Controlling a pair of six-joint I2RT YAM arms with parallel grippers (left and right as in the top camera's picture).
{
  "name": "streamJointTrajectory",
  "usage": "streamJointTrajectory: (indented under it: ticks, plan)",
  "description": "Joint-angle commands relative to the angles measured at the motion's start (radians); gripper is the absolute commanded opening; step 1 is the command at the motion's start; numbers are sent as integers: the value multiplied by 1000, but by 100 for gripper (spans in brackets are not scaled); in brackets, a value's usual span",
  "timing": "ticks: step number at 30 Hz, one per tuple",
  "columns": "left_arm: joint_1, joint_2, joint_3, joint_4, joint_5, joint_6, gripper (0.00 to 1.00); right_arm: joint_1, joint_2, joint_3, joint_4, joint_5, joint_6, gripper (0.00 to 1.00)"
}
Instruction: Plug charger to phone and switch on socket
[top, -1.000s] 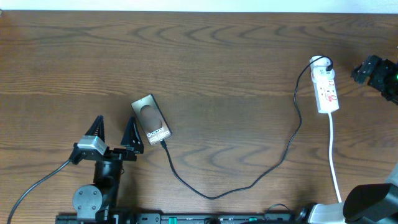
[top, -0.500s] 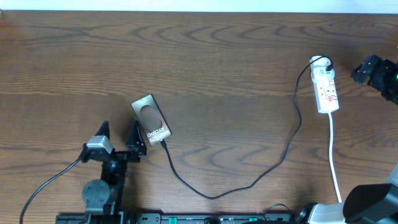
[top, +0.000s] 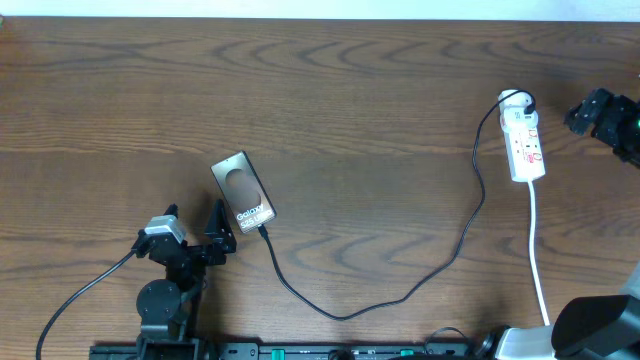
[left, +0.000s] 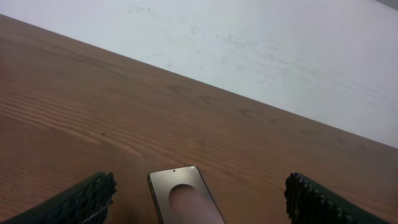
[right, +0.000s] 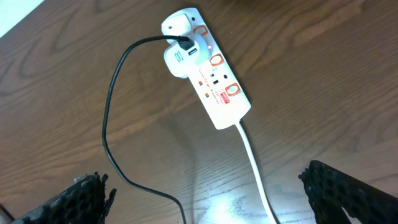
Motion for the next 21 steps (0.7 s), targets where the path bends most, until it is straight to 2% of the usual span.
streamJointTrajectory:
  ticks: [1, 21]
  plan:
    - [2, -6, -8, -48, -8, 14, 89, -5, -4, 3, -1, -6, 12, 99]
    - [2, -6, -8, -48, -8, 14, 89, -5, -4, 3, -1, -6, 12, 99]
